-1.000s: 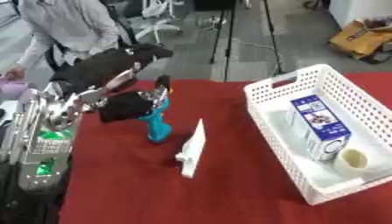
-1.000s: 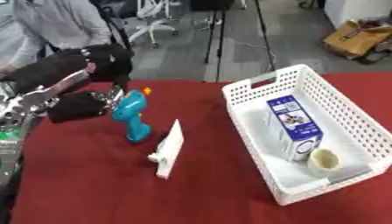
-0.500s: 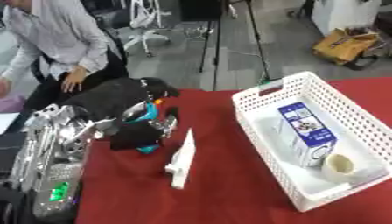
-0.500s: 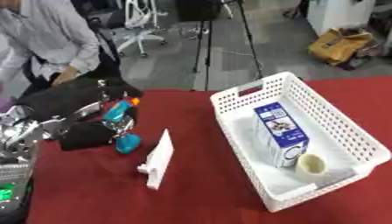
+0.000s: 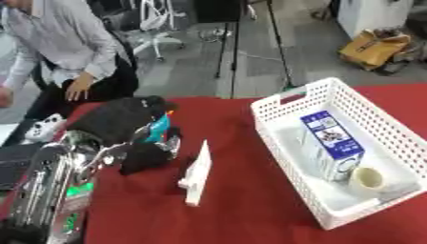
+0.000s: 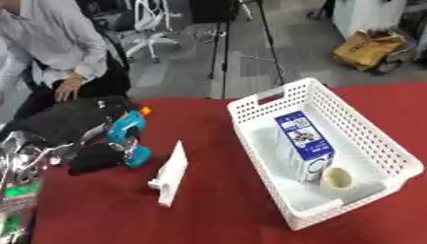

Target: Pick up objects on the table and place them in the box.

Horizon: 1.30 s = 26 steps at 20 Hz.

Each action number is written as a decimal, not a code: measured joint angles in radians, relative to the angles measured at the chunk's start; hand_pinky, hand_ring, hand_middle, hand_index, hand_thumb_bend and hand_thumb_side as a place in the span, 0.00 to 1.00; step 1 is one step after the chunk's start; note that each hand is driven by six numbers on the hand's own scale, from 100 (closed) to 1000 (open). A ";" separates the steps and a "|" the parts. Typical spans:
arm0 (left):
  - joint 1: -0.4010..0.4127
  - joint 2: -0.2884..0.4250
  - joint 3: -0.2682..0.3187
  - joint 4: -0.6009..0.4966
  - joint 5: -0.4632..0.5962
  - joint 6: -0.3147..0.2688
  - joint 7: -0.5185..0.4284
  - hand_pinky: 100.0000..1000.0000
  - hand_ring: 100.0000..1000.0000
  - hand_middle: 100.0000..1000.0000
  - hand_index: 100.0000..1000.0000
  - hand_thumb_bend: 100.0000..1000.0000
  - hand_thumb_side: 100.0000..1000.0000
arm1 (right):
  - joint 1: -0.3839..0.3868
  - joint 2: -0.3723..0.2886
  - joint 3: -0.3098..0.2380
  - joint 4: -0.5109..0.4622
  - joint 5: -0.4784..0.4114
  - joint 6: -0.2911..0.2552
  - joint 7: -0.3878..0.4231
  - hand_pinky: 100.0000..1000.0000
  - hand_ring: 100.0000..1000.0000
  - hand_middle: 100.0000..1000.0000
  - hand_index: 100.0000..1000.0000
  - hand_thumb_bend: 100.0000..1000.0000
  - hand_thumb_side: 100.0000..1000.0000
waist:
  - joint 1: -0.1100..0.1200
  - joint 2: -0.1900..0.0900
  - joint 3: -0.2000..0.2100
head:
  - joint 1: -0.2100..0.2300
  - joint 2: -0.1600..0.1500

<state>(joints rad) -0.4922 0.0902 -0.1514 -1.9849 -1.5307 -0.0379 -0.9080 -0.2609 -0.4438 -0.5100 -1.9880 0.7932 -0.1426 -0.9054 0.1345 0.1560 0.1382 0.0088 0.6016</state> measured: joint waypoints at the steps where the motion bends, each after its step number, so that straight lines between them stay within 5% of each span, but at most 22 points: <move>1: 0.000 -0.003 0.000 0.000 -0.023 0.002 0.000 0.68 0.83 0.86 1.00 0.02 1.00 | 0.000 0.000 0.000 0.000 0.000 0.000 0.000 0.70 0.65 0.58 0.68 0.00 0.66 | 0.000 0.000 0.000 | 0.001 0.002; 4: 0.001 -0.006 -0.007 0.000 -0.059 0.003 0.001 0.68 0.83 0.86 1.00 0.01 1.00 | -0.003 0.001 0.000 0.000 0.000 0.002 -0.001 0.70 0.65 0.58 0.68 0.00 0.66 | 0.000 0.000 -0.001 | 0.013 0.014; 5: 0.002 -0.010 -0.010 0.000 -0.062 0.003 0.001 0.80 0.94 0.91 1.00 0.00 1.00 | -0.003 0.001 0.000 0.000 0.001 0.002 -0.001 0.70 0.65 0.58 0.67 0.00 0.66 | 0.000 0.000 -0.001 | 0.017 0.014; 8: 0.046 -0.020 -0.026 0.000 -0.013 -0.003 0.000 0.86 0.98 0.94 1.00 0.00 1.00 | -0.003 0.001 0.000 0.000 0.001 0.002 -0.001 0.70 0.65 0.57 0.67 0.00 0.65 | 0.000 0.001 -0.006 | 0.037 0.030; 9: 0.060 -0.021 -0.030 0.003 0.018 -0.004 0.001 0.89 0.99 0.95 1.00 0.10 1.00 | -0.003 0.001 0.000 0.000 0.001 0.003 -0.001 0.70 0.65 0.57 0.66 0.00 0.65 | 0.000 0.001 -0.006 | 0.043 0.032; 15: 0.079 -0.029 -0.030 0.031 0.134 -0.003 0.000 0.88 0.97 0.93 1.00 0.20 1.00 | -0.003 0.007 0.000 0.000 0.001 0.003 -0.001 0.70 0.64 0.57 0.65 0.00 0.64 | 0.001 -0.001 -0.002 | 0.059 0.040; 26: 0.086 -0.039 -0.030 0.043 0.135 -0.004 0.001 0.82 0.89 0.85 1.00 0.20 1.00 | -0.003 0.008 0.000 0.000 0.001 0.003 -0.001 0.70 0.64 0.56 0.63 0.00 0.63 | -0.002 0.005 -0.007 | 0.061 0.040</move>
<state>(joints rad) -0.4060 0.0514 -0.1810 -1.9419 -1.3962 -0.0424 -0.9072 -0.2639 -0.4358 -0.5097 -1.9880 0.7938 -0.1397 -0.9066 0.1325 0.1606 0.1310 0.0702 0.6412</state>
